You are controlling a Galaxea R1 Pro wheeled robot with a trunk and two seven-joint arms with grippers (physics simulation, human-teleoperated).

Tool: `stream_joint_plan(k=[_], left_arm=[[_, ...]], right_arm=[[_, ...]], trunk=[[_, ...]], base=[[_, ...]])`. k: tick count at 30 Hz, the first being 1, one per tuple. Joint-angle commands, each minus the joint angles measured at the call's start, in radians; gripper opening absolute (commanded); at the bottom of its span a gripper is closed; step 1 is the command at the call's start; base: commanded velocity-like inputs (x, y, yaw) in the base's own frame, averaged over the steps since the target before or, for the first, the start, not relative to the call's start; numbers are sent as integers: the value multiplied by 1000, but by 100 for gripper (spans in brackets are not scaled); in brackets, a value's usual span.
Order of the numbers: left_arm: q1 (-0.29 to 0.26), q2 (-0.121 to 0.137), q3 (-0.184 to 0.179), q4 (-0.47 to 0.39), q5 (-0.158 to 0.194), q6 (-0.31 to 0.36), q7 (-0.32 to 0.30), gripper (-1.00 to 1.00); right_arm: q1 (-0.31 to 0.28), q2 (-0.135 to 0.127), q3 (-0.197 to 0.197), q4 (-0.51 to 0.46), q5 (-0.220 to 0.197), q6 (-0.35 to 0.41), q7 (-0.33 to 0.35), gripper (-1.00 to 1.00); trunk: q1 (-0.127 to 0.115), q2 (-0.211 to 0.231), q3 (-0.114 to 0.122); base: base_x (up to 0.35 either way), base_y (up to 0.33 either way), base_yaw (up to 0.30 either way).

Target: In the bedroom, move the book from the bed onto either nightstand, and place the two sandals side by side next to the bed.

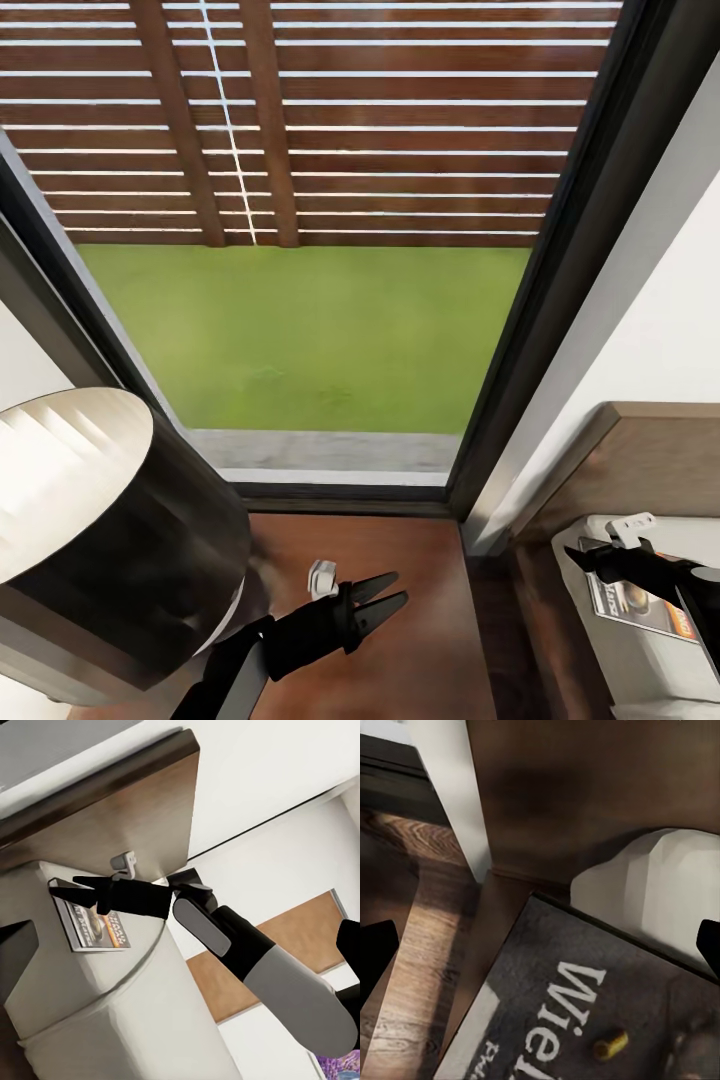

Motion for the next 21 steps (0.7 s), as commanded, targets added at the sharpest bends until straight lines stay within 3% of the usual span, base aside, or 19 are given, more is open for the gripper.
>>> stream_joint_plan(k=[1,21], left_arm=[[0,0,-1,0,7,10,-1,100],[0,0,-1,0,7,9,-1,100]], right_arm=[[0,0,-2,-1,8,3,8,100],[0,0,-2,-1,9,3,8,100]], trunk=[[0,0,-1],[0,0,-1]], base=[[0,0,0],[0,0,0]])
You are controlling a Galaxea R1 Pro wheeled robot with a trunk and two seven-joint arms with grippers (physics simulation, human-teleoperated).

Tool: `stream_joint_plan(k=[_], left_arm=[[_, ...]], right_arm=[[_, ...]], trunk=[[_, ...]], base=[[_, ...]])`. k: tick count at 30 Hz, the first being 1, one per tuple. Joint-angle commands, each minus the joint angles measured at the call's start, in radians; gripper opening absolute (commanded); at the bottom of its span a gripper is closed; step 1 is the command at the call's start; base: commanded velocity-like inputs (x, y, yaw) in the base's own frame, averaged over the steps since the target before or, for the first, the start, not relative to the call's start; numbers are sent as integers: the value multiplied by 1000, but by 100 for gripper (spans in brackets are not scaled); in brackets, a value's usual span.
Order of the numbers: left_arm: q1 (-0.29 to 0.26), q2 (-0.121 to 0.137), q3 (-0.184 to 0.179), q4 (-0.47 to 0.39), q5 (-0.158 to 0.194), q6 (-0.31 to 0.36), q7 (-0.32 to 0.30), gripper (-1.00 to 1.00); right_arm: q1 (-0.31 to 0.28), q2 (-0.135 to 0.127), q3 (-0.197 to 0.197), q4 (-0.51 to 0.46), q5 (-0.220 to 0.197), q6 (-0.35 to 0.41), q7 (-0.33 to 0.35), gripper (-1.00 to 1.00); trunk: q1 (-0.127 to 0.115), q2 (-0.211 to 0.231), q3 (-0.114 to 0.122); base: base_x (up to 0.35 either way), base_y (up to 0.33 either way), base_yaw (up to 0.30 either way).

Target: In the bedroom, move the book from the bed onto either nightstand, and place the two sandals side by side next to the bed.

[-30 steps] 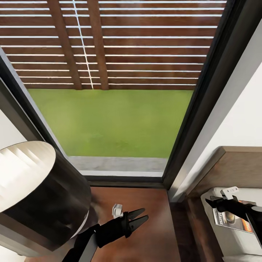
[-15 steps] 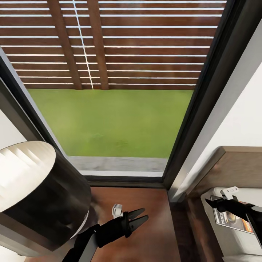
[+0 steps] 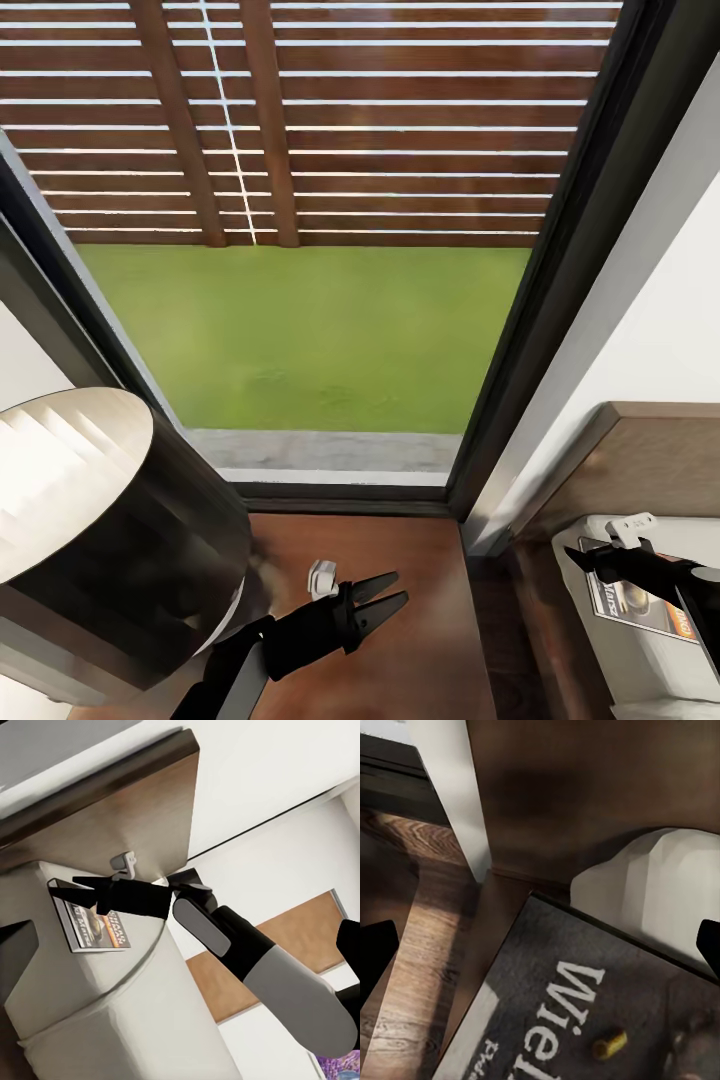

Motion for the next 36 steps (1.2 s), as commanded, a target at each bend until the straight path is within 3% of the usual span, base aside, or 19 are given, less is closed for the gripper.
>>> stream_joint_plan(k=[1,36], left_arm=[[0,0,-1,0,7,10,-1,100],[0,0,0,2,7,10,-1,100]], right_arm=[[-1,0,-2,-1,8,3,8,100],[0,0,-2,0,8,2,8,100]], trunk=[[0,0,-1],[0,0,-1]], base=[[0,0,0],[-35,0,0]])
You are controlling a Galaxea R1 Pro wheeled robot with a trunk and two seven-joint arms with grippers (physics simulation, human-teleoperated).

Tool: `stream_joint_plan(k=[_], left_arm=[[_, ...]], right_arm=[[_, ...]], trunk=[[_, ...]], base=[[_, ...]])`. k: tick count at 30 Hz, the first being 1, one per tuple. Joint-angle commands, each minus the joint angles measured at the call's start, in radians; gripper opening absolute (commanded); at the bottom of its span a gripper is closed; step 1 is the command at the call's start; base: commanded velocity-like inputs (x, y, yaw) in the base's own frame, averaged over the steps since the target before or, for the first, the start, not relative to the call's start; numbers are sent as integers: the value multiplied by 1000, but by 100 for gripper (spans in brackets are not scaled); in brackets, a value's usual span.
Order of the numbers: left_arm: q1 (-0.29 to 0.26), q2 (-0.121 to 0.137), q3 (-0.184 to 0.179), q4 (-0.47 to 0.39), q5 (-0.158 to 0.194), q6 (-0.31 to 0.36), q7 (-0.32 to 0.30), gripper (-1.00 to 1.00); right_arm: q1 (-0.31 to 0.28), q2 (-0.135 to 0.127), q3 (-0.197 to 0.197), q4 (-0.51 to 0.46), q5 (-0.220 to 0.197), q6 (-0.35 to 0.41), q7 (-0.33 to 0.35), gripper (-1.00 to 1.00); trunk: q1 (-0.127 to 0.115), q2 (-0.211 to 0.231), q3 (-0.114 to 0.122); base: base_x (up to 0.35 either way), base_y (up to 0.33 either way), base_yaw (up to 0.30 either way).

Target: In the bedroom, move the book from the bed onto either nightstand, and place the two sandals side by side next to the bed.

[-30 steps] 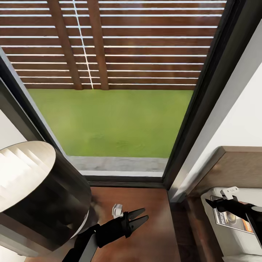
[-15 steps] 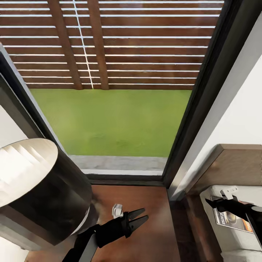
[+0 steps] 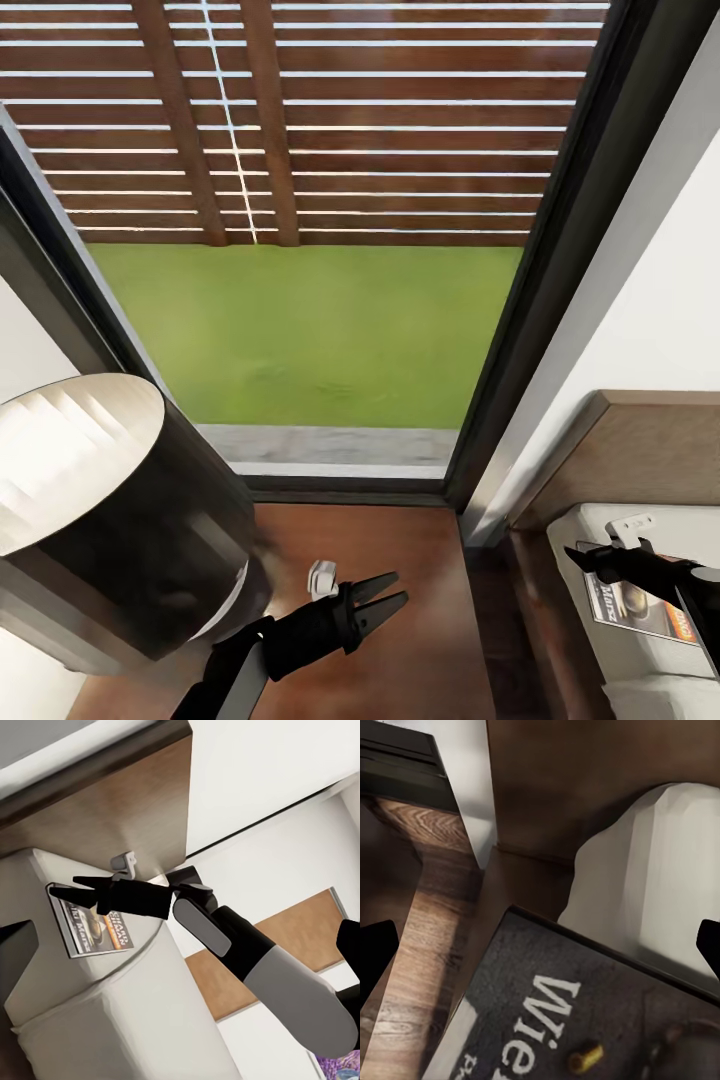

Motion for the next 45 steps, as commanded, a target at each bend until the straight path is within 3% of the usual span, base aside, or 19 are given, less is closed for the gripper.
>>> stream_joint_plan(k=[1,27,45], left_arm=[[0,0,-1,0,7,10,-1,100],[0,0,-1,0,7,9,-1,100],[0,0,-1,0,7,10,-1,100]], right_arm=[[-1,0,-3,-1,8,4,8,100],[-1,0,-2,0,8,3,8,100],[-1,0,-3,-1,8,3,8,100]], trunk=[[0,0,-1],[0,0,-1],[0,0,-1]], base=[[0,0,0],[-2,0,0],[-158,0,0]])
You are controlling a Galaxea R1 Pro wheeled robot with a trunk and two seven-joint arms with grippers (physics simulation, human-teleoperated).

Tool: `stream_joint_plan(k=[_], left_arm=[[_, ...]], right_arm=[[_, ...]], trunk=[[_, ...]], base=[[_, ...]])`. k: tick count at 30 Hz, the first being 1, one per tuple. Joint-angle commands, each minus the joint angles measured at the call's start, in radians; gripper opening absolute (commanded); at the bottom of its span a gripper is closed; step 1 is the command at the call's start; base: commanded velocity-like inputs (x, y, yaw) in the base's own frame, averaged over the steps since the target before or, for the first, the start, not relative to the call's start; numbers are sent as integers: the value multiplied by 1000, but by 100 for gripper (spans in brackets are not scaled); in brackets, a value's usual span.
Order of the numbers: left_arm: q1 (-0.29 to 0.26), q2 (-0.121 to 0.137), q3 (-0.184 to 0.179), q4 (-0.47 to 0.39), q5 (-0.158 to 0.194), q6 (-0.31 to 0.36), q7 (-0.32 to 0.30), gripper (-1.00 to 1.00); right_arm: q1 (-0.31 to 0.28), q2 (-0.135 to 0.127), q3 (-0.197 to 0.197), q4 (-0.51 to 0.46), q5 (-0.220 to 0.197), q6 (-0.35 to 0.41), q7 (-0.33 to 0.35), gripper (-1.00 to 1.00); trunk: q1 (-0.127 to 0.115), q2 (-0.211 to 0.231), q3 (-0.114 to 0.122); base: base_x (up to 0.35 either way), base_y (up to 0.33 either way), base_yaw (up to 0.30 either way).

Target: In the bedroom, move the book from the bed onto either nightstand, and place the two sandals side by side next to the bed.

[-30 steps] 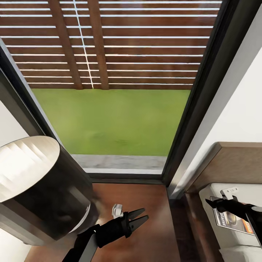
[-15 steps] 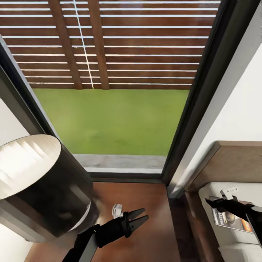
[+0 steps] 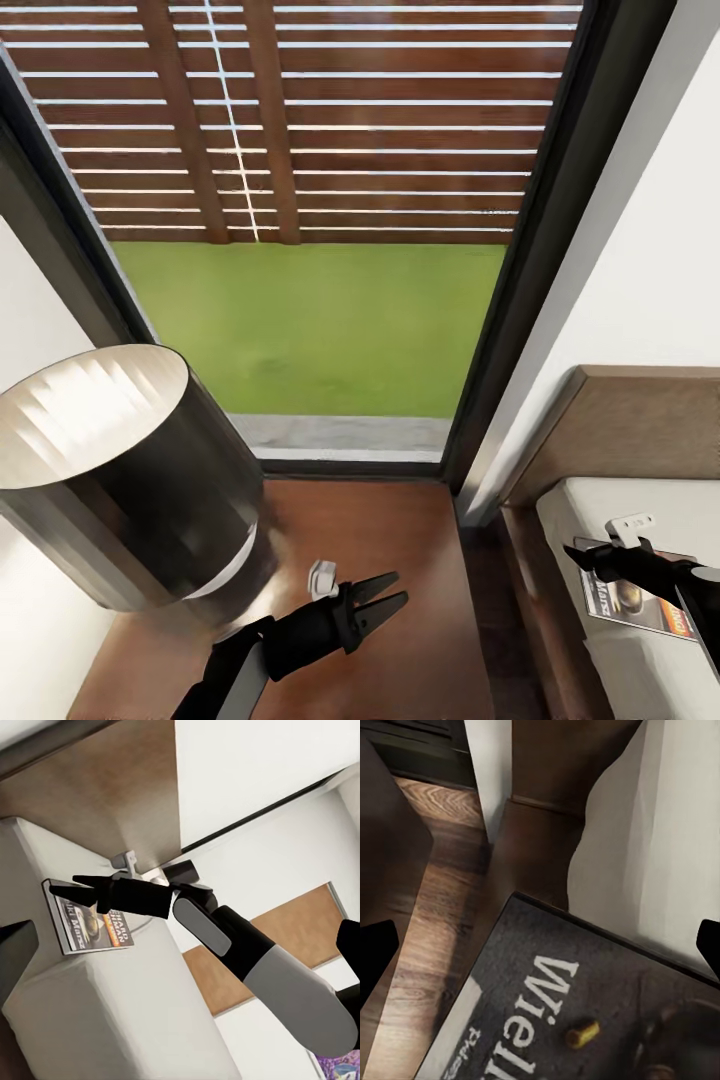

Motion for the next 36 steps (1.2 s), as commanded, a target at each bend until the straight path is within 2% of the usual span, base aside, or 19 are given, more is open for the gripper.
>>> stream_joint_plan(k=[1,25,31,36], left_arm=[[0,0,-1,0,7,10,-1,100],[0,0,-2,0,7,10,-1,100],[0,0,-2,0,7,10,0,100],[0,0,-2,0,7,10,-1,100]], right_arm=[[0,0,-2,0,21,3,8,100],[0,0,-2,-4,21,2,8,100],[0,0,-4,-109,19,2,13,100],[0,0,-4,-138,19,4,14,100]], trunk=[[0,0,-1],[0,0,-1],[0,0,-1],[0,0,-1]], base=[[-11,0,0],[0,0,0],[0,0,0],[0,0,0]])
